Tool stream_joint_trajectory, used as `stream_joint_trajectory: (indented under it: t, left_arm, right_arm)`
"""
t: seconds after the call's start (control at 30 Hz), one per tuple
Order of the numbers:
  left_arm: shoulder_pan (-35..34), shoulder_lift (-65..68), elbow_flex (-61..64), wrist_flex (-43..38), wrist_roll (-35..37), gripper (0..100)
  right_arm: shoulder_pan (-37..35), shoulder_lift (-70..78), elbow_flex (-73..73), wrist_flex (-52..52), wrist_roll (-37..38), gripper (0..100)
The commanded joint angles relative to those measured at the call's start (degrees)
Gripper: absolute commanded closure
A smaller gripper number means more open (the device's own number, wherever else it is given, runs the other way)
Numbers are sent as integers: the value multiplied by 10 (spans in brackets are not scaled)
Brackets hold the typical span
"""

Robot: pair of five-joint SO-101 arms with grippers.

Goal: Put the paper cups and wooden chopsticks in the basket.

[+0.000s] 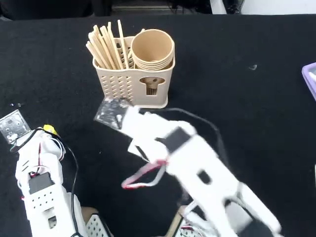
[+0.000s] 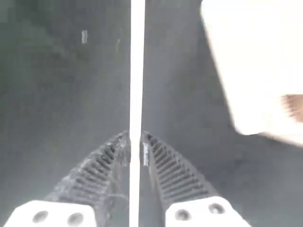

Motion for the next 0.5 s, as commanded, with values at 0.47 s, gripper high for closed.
stream_joint_trajectory:
  t: [0.47]
  left_arm:
    - [-6,2,-5,-11,4,898]
  right_arm:
    - [57,-178,8,-673,-193,987]
